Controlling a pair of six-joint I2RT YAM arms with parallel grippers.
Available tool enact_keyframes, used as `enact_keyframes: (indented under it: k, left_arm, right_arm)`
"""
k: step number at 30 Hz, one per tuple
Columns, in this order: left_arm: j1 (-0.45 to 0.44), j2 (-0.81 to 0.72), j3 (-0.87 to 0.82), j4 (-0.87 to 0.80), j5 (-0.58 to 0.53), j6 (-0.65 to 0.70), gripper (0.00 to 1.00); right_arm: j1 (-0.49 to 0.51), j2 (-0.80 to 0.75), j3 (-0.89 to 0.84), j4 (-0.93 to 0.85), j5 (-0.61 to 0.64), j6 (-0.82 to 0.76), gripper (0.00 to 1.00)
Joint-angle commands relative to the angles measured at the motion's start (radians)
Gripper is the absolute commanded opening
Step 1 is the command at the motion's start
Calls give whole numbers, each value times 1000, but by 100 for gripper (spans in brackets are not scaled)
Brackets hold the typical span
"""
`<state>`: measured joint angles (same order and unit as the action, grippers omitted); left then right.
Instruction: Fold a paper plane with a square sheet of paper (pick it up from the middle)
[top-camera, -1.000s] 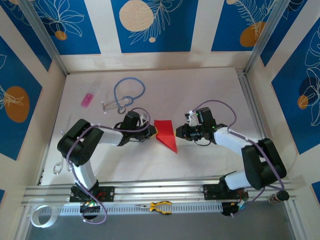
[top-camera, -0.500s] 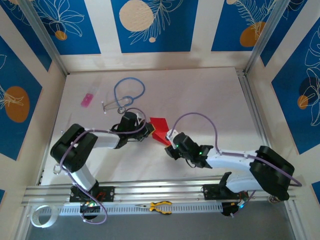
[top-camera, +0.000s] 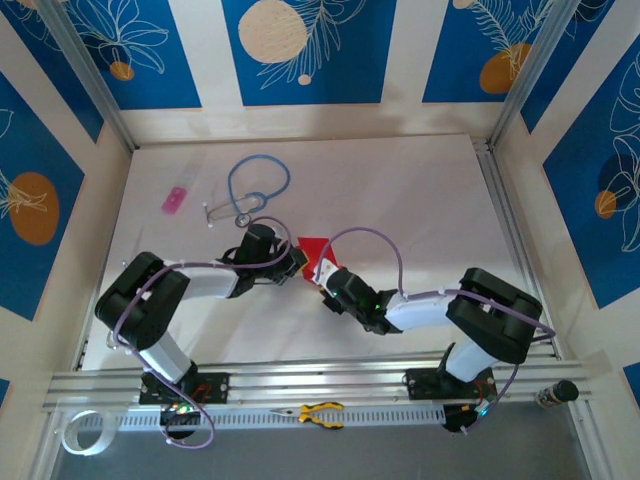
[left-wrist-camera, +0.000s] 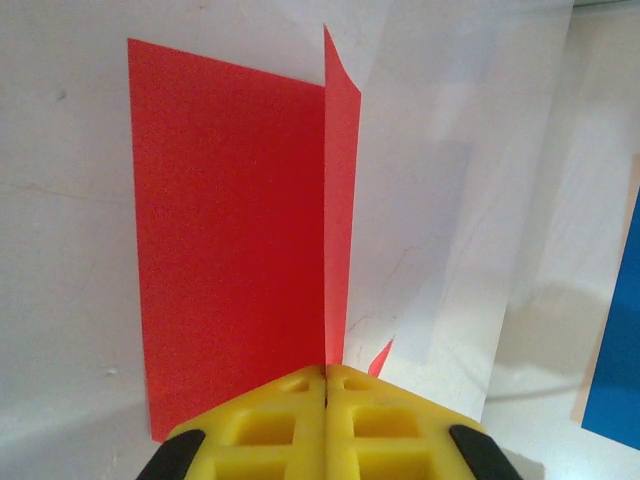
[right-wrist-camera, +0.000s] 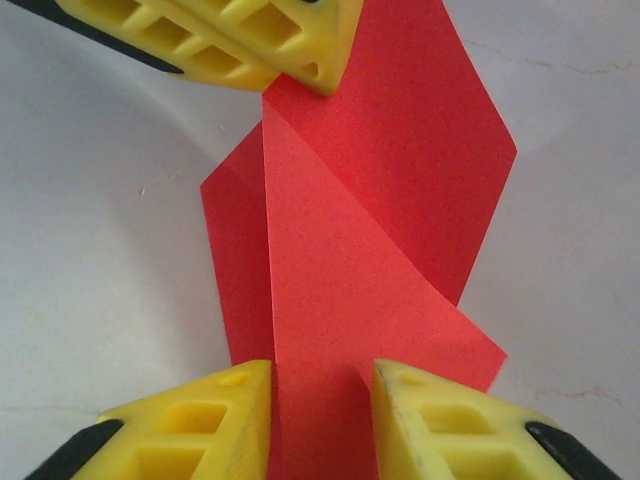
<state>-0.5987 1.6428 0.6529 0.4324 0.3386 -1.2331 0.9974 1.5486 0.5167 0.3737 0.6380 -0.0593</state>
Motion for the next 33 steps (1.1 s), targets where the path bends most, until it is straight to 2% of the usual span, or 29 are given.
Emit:
enact_keyframes:
  k: [1, 24, 27, 29, 33]
  left_arm:
    - [-9, -30, 31, -29, -8, 2, 0]
    - [-8, -45, 54, -83, -23, 33, 0]
    - [-10, -57, 53, -79, -23, 49, 13]
    - [-10, -78, 48, -93, -41, 62, 26]
    - [-8, -144, 48, -181, -104, 113, 39]
  right_arm:
    - [1, 16, 22, 38, 38, -16, 29]
    - [-22, -18, -8, -1, -22, 66, 7]
    - [-27, -18, -8, -1, -33, 89, 5]
    - [-34, -16, -10, 2, -46, 111, 4]
    - [-55, -11, -8, -6, -94, 174, 3]
